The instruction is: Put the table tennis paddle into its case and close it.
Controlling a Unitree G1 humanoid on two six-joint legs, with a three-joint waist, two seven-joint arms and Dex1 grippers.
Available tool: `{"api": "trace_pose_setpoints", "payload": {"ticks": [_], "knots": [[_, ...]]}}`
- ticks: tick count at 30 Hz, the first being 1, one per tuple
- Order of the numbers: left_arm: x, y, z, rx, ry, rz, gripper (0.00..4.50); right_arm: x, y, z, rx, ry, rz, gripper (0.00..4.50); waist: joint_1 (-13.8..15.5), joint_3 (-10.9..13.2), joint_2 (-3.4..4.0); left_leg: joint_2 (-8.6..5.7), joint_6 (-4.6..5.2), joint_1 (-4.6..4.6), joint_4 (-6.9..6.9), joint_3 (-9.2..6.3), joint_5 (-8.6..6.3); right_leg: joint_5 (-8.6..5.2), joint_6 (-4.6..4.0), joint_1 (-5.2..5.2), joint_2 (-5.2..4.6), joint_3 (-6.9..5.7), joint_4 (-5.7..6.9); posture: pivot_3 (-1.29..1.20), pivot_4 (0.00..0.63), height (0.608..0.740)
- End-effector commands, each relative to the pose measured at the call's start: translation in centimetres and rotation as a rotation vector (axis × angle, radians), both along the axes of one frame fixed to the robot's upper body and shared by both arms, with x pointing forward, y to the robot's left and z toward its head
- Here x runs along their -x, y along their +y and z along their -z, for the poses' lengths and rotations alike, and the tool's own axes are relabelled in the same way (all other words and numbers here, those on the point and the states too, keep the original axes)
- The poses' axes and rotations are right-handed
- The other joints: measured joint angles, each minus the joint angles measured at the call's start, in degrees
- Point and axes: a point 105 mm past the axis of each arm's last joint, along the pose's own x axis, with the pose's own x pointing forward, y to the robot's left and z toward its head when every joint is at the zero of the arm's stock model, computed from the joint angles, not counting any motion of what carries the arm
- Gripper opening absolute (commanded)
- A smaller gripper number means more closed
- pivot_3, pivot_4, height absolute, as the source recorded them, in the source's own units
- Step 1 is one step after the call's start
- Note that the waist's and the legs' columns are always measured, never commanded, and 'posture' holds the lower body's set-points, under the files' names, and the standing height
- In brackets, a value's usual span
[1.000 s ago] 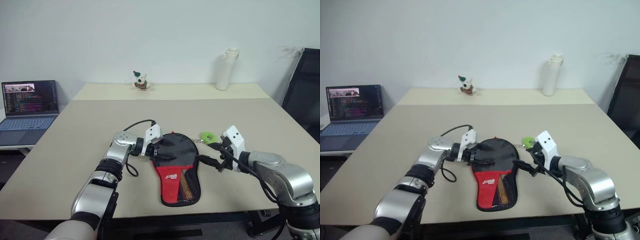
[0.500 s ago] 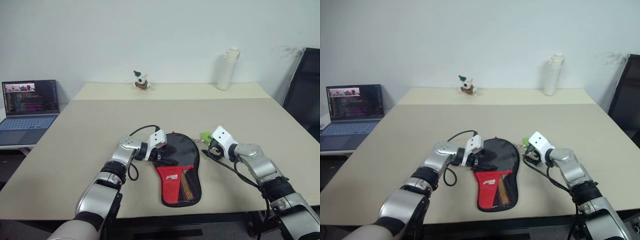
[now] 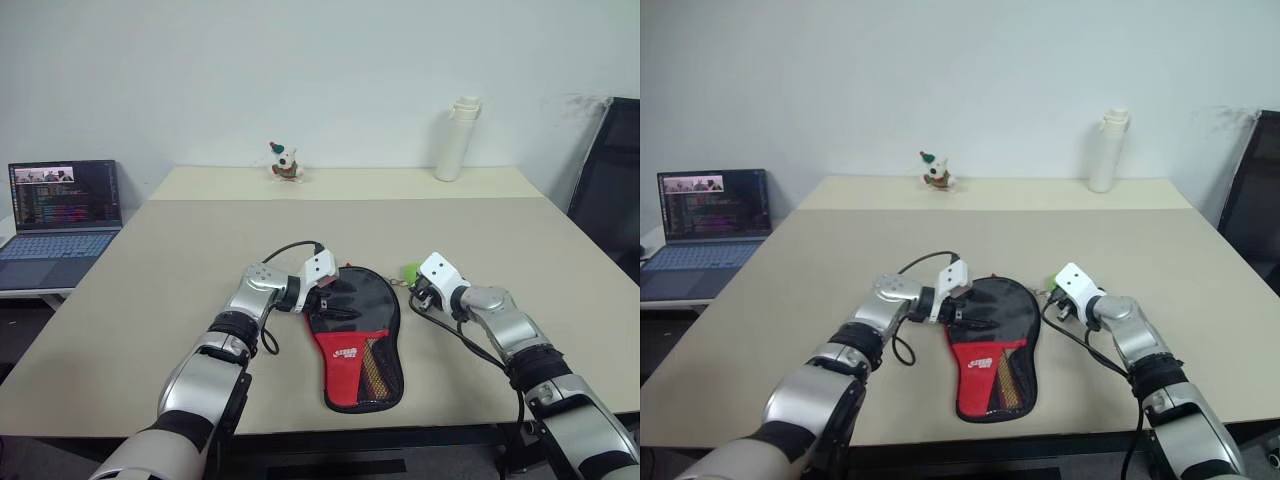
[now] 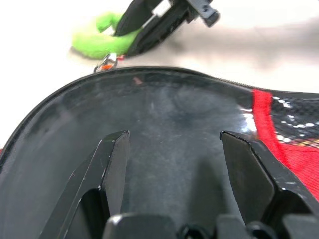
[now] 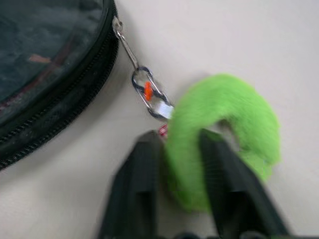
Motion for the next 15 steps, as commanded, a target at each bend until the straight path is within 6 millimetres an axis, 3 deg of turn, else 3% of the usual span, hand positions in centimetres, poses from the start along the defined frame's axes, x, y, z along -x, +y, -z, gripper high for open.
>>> {"api": "trace_pose_setpoints", "payload": {"ticks": [1, 9, 15], "knots": [[0.3, -0.3, 0.8, -0.031, 0.009, 0.017, 3.17, 0.3, -0.6, -0.2, -0.004, 0.018, 0.017, 0.01, 0.0, 0.0, 0.0, 0.0, 0.0, -0.01, -0.01, -0.01, 0.0, 0.02, -0.03, -0.01, 0.0, -0.01, 0.0, 0.0, 0.15, 0.74], [1.2, -0.9, 2.1, -0.05, 0.037, 0.071, 3.17, 3.2, -1.8, -0.6, -0.012, 0.071, 0.02, 0.01, 0.4, 0.0, 0.03, -0.01, 0.0, -0.01, -0.01, -0.06, 0.0, -0.01, 0.01, 0.03, 0.0, -0.03, -0.02, 0.0, 0.15, 0.74], [1.5, -1.0, 2.8, -0.067, 0.045, 0.076, 3.17, 8.4, -3.0, -0.8, 0.018, 0.143, -0.01, 0.01, 1.4, -0.1, 0.07, -0.04, 0.0, -0.05, 0.0, -0.18, 0.0, -0.1, 0.16, 0.07, -0.01, -0.08, -0.09, 0.0, 0.15, 0.74]]}}
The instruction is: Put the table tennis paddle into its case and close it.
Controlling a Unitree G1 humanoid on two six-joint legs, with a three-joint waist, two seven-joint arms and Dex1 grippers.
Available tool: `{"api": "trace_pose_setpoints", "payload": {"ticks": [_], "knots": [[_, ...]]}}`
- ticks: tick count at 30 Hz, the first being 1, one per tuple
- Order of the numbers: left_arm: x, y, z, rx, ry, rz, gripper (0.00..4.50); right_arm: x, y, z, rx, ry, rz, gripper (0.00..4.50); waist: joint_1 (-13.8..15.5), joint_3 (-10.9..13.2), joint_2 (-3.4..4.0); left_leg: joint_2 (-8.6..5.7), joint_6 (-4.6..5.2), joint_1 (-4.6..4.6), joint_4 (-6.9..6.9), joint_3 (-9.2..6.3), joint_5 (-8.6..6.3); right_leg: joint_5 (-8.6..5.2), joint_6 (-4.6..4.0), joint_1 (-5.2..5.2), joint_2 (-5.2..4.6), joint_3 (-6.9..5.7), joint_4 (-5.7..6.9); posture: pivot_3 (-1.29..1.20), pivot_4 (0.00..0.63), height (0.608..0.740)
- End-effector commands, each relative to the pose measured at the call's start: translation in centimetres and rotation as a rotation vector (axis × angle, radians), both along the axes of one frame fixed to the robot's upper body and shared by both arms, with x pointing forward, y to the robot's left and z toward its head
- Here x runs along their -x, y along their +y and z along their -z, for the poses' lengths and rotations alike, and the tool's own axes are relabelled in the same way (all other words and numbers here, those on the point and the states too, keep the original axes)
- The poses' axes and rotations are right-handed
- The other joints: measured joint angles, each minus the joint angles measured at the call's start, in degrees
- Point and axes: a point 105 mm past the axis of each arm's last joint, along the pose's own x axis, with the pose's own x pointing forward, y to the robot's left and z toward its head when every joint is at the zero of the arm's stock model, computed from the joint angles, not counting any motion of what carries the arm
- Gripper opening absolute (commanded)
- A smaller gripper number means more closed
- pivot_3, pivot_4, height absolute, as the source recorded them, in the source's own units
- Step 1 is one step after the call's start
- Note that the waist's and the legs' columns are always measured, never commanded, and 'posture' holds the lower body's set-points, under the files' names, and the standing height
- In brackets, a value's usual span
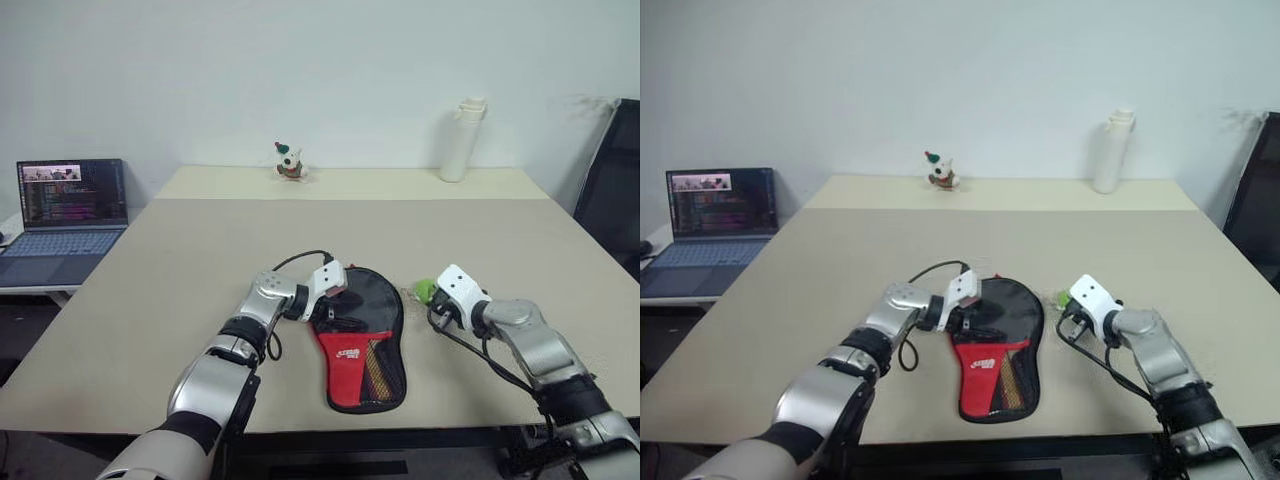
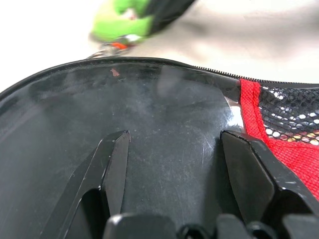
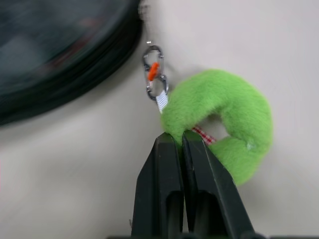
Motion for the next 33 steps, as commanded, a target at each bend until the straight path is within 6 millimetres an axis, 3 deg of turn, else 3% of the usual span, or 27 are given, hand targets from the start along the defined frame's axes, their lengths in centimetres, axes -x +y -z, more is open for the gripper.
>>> {"api": "trace_pose_setpoints", "payload": {"ticks": [1, 8, 12, 14, 27, 33], "knots": [[0.7, 0.4, 2.0, -0.06, 0.049, 0.005, 3.17, 3.0, -0.7, -1.1, 0.006, 0.03, -0.019, 0.01, 0.3, 0.0, 0.01, 0.0, 0.0, 0.0, 0.0, -0.02, 0.0, 0.0, 0.0, 0.01, 0.0, -0.02, -0.01, 0.0, 0.15, 0.74], [0.8, 0.3, 2.4, -0.071, 0.059, 0.008, 3.17, 9.1, 0.7, -0.3, 0.018, 0.148, -0.107, 0.01, 0.4, -0.1, 0.02, 0.01, 0.0, 0.08, 0.02, -0.09, 0.0, -0.02, 0.02, 0.11, 0.02, -0.09, -0.02, 0.0, 0.15, 0.74], [0.8, 0.1, 2.5, -0.078, 0.061, 0.008, 3.17, 15.1, 3.6, 1.3, -0.019, 0.297, -0.249, 0.01, 0.7, -0.2, 0.0, 0.0, -0.01, 0.01, 0.02, -0.22, -0.01, -0.03, 0.03, 0.14, 0.01, -0.12, -0.14, 0.0, 0.15, 0.74], [0.9, 0.1, 2.6, -0.082, 0.063, 0.007, 3.17, 16.7, 4.5, 1.4, -0.045, 0.341, -0.295, 0.01, 0.7, -0.2, 0.02, 0.0, -0.01, -0.04, 0.02, -0.29, -0.01, -0.04, 0.06, 0.14, 0.02, -0.13, -0.19, 0.0, 0.15, 0.74], [0.7, 0.5, 2.8, -0.1, 0.06, -0.009, 3.17, 21.4, 6.9, -0.4, -0.191, 0.535, -0.528, 0.01, 0.5, -0.2, -0.03, 0.06, -0.02, 0.59, -0.13, -0.46, -0.03, -0.03, 0.11, 0.89, 0.02, -0.25, -0.66, 0.0, 0.15, 0.74], [0.7, 0.8, 2.9, -0.101, 0.06, -0.012, 3.17, 20.9, 7.3, -0.5, -0.192, 0.506, -0.522, 0.01, 0.5, -0.3, -0.05, 0.05, -0.02, 0.55, -0.11, -0.49, -0.05, -0.02, 0.12, 0.9, 0.02, -0.24, -0.69, 0.0, 0.15, 0.74]]}}
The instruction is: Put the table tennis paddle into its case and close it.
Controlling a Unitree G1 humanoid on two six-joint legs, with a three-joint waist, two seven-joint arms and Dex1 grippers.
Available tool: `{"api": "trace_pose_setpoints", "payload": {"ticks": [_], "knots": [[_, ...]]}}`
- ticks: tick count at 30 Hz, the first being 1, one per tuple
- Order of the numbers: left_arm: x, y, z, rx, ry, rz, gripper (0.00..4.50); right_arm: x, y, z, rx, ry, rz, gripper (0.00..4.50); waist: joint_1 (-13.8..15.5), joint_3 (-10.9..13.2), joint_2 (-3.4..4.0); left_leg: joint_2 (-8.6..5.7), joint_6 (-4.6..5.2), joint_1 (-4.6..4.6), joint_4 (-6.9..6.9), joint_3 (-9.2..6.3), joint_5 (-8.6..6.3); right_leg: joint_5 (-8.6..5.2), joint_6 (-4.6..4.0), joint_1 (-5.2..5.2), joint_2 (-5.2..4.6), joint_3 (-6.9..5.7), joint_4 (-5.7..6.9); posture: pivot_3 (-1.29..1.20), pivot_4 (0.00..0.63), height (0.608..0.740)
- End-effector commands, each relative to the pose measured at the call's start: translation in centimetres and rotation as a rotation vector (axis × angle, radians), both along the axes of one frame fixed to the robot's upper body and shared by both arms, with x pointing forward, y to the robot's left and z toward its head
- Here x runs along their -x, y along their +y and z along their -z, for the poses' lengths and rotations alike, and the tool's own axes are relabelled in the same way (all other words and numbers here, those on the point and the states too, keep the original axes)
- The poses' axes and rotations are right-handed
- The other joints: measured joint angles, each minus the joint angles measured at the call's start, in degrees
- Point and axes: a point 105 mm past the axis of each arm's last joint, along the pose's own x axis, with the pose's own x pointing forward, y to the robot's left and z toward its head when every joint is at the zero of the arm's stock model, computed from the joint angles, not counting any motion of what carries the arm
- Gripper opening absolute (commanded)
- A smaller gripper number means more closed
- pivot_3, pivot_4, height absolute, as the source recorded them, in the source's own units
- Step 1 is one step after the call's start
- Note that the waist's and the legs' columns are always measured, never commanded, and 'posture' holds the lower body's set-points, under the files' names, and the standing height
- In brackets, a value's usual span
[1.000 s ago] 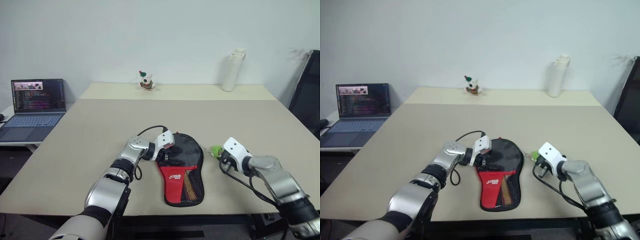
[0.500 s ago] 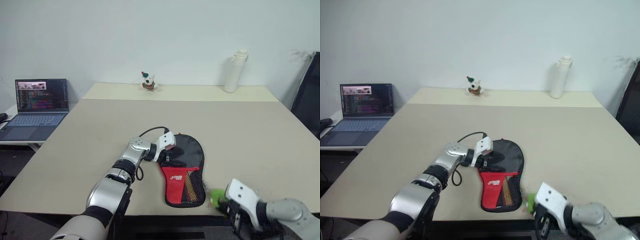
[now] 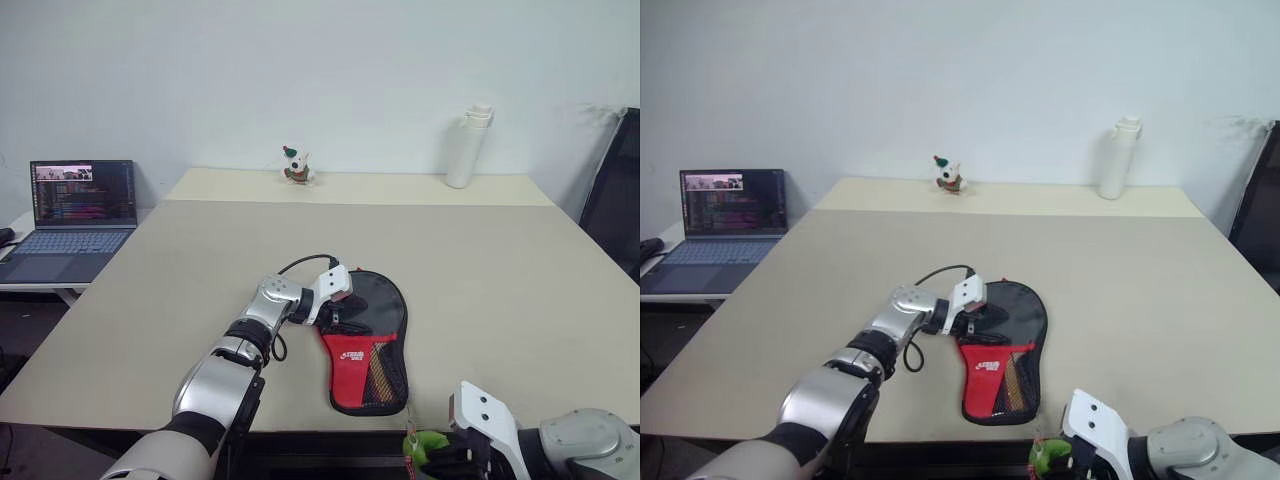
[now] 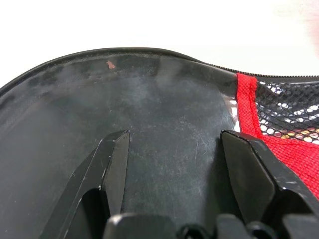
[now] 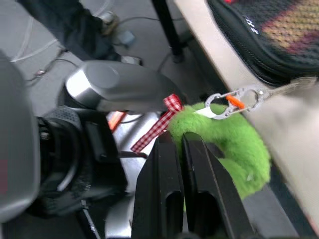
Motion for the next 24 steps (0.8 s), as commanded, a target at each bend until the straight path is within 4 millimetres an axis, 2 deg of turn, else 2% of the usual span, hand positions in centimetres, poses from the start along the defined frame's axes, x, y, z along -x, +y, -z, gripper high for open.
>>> {"api": "trace_pose_setpoints", "payload": {"ticks": [1, 4, 7, 11, 15, 18, 20, 24], "knots": [[0.6, 1.1, 2.2, -0.084, 0.05, -0.007, 3.17, 0.7, 1.0, -0.5, -0.027, -0.011, -0.06, 0.01, 0.0, 0.0, 0.0, 0.0, 0.0, 0.0, 0.0, -0.01, 0.0, 0.0, 0.0, 0.0, 0.0, 0.0, 0.0, 0.0, 0.15, 0.74], [0.6, 1.1, 2.2, -0.085, 0.051, -0.006, 3.17, 0.2, 1.0, -1.3, -0.051, -0.027, -0.076, 0.01, 0.0, 0.0, 0.0, 0.0, 0.0, 0.01, 0.01, -0.02, 0.0, 0.0, 0.0, 0.0, 0.0, -0.01, 0.01, 0.0, 0.15, 0.74], [0.7, 1.0, 2.2, -0.084, 0.047, -0.001, 3.17, -0.1, 1.2, -2.4, -0.094, -0.057, -0.106, 0.6, 0.0, 0.0, 0.0, 0.0, 0.0, 0.01, 0.01, -0.03, 0.0, 0.01, 0.01, 0.0, 0.0, 0.0, 0.01, 0.0, 0.15, 0.74], [0.7, 0.6, 2.1, -0.075, 0.04, 0.008, 3.17, -0.5, 1.4, -3.3, -0.14, -0.074, -0.096, 1.86, 0.0, 0.0, -0.01, 0.0, 0.0, 0.01, 0.01, -0.06, 0.0, 0.01, 0.02, 0.02, 0.0, -0.01, -0.01, 0.0, 0.15, 0.74], [0.7, 0.2, 1.8, -0.06, 0.03, 0.016, 3.17, -1.8, 1.4, -4.9, -0.211, -0.16, -0.048, 1.86, 0.0, 0.0, -0.02, 0.0, 0.0, 0.01, 0.02, -0.09, 0.0, 0.03, 0.04, 0.03, -0.02, 0.0, 0.0, 0.0, 0.15, 0.74], [0.6, 0.0, 0.9, -0.014, 0.008, 0.024, 3.17, -4.6, 1.0, -6.0, -0.266, -0.264, 0.042, 1.86, -0.1, 0.0, -0.01, 0.0, 0.0, 0.01, 0.03, -0.08, 0.0, 0.04, 0.05, 0.03, -0.02, 0.01, -0.02, 0.0, 0.15, 0.74], [0.4, 0.2, -0.4, 0.035, -0.026, 0.029, 3.17, -7.3, 0.5, -6.4, -0.3, -0.348, 0.114, 1.86, -0.1, 0.0, -0.04, -0.01, 0.0, 0.02, 0.03, -0.07, 0.0, 0.05, 0.07, 0.03, -0.03, 0.02, -0.02, 0.0, 0.15, 0.74], [-0.1, 1.9, -3.2, 0.129, -0.11, -0.01, 3.17, -11.4, -0.8, -6.6, -0.325, -0.361, 0.173, 1.86, -0.3, 0.1, 0.0, 0.0, 0.01, -0.04, 0.01, 0.0, 0.0, 0.07, 0.05, -0.1, -0.02, 0.07, 0.01, 0.0, 0.15, 0.74]]}}
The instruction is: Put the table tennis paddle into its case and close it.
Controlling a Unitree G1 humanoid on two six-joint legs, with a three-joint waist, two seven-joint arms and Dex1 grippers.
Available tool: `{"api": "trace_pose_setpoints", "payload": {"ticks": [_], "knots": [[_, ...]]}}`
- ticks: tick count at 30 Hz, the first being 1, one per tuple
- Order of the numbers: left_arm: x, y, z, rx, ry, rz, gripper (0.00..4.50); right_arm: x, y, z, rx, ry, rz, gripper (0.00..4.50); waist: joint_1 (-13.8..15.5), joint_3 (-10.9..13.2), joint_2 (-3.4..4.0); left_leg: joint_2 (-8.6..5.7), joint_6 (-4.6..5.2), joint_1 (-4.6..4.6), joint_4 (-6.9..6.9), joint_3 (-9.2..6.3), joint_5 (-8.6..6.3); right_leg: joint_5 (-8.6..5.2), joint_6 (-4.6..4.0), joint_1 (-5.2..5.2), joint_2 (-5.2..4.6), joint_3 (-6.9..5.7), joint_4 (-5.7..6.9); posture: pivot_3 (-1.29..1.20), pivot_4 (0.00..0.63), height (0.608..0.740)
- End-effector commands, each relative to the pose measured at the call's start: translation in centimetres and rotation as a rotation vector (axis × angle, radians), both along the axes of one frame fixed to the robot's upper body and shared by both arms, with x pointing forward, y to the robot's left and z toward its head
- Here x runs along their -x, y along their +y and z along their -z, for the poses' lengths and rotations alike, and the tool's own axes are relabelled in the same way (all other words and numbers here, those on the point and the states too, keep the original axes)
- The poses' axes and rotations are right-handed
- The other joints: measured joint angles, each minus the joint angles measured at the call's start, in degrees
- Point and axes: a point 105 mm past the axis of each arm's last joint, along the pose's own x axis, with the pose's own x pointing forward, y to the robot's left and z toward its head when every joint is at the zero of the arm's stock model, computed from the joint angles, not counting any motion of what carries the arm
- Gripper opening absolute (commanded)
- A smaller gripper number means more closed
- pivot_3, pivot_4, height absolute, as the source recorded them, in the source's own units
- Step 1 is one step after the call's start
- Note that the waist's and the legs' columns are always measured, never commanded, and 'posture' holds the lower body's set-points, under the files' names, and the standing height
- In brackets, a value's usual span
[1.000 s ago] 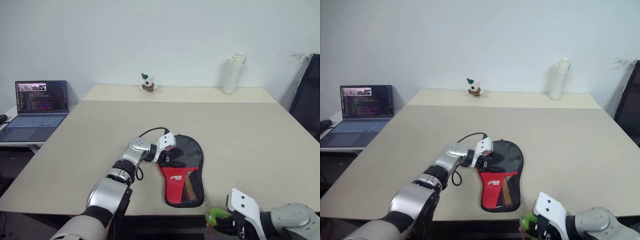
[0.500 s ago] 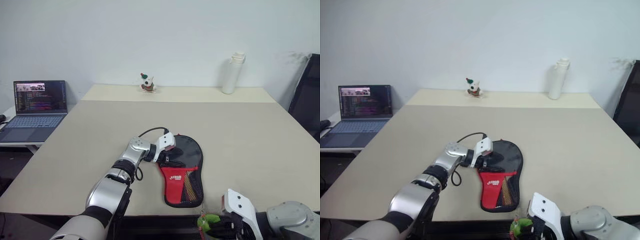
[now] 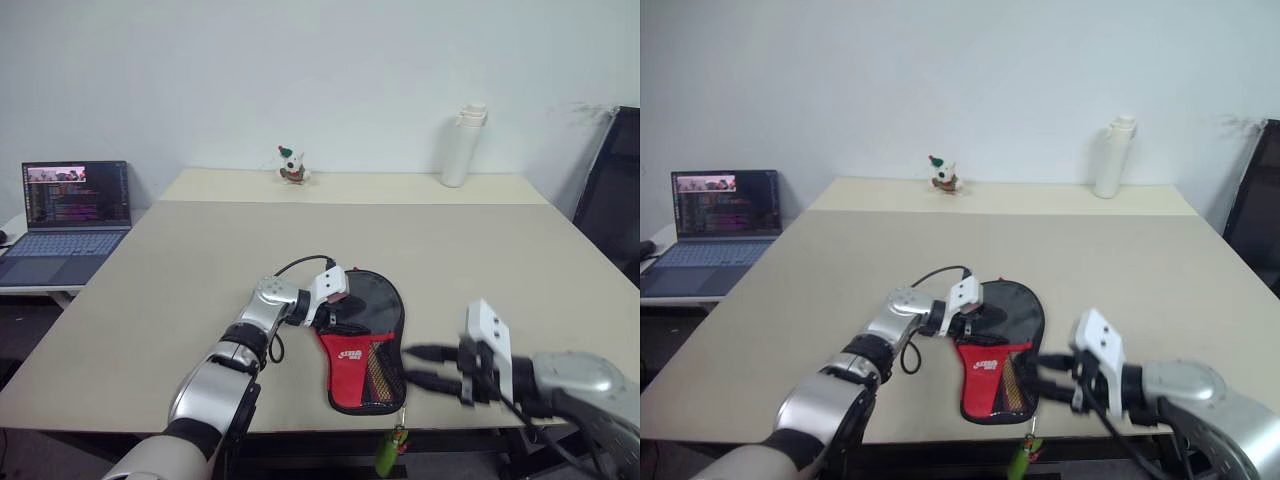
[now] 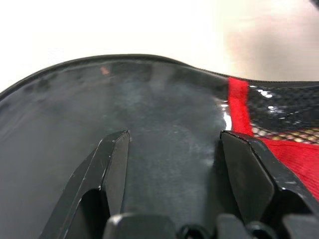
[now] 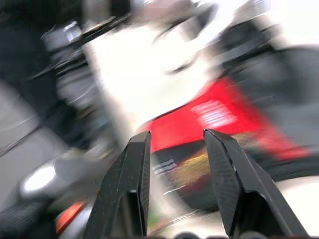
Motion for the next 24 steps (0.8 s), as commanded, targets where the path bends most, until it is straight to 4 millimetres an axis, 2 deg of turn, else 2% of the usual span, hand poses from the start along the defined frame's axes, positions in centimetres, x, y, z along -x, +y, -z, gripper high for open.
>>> {"api": "trace_pose_setpoints", "payload": {"ticks": [1, 5, 10, 13, 16, 19, 24], "knots": [[-0.6, 1.8, -3.2, 0.092, -0.102, -0.048, 3.17, -2.9, -1.3, -0.2, -0.014, -0.029, 0.036, 1.86, 0.0, 0.0, 0.0, 0.01, 0.0, -0.12, 0.0, -0.02, 0.0, 0.0, 0.0, -0.07, 0.01, 0.03, -0.02, 0.0, 0.15, 0.74], [0.2, 5.4, -5.7, 0.187, -0.151, -0.178, 3.17, -5.9, -2.7, -0.5, -0.021, -0.076, 0.058, 1.86, -0.2, 0.1, 0.09, 0.07, 0.01, -0.46, -0.01, -0.06, 0.01, 0.05, -0.11, -0.43, 0.09, 0.13, 0.03, 0.0, 0.15, 0.74], [3.7, 9.7, -7.4, 0.284, -0.144, -0.372, 3.17, -8.6, -4.1, -0.2, -0.037, -0.104, 0.07, 1.86, -0.4, 0.1, 0.18, 0.14, 0.01, -0.63, 0.0, 0.01, 0.0, 0.17, -0.31, -0.69, 0.03, 0.22, 0.09, 0.0, 0.15, 0.74], [5.6, 10.6, -7.6, 0.295, -0.138, -0.461, 3.17, -9.9, -5.8, 0.2, -0.021, -0.106, 0.089, 1.86, -0.4, 0.2, 0.17, 0.23, 0.01, -0.62, 0.0, -0.01, 0.0, 0.17, -0.31, -0.67, -0.06, 0.21, 0.1, 0.0, 0.15, 0.74], [6.6, 11.2, -7.6, 0.291, -0.143, -0.521, 3.17, -11.1, -7.6, 0.2, 0.002, -0.12, 0.133, 1.86, 0.4, 0.2, 0.22, 0.19, 0.01, -0.58, 0.03, -0.02, 0.01, 0.15, -0.22, -0.64, -0.15, 0.18, 0.15, 0.0, 0.15, 0.74], [6.2, 11.0, -7.9, 0.274, -0.16, -0.537, 3.17, -12.2, -9.4, -0.6, 0.022, -0.149, 0.188, 1.86, 0.6, 0.2, 0.23, 0.07, -0.01, -0.52, 0.13, 0.02, 0.02, 0.08, -0.05, -0.59, -0.17, 0.19, 0.26, 0.0, 0.15, 0.74], [5.4, 11.1, -7.3, 0.242, -0.146, -0.514, 3.17, -12.4, -10.1, -1.0, 0.06, -0.187, 0.215, 1.86, 0.2, 0.2, 0.23, -0.01, -0.01, -0.44, 0.12, 0.17, 0.02, 0.09, -0.13, -0.64, -0.07, 0.23, 0.4, 0.0, 0.15, 0.74]]}}
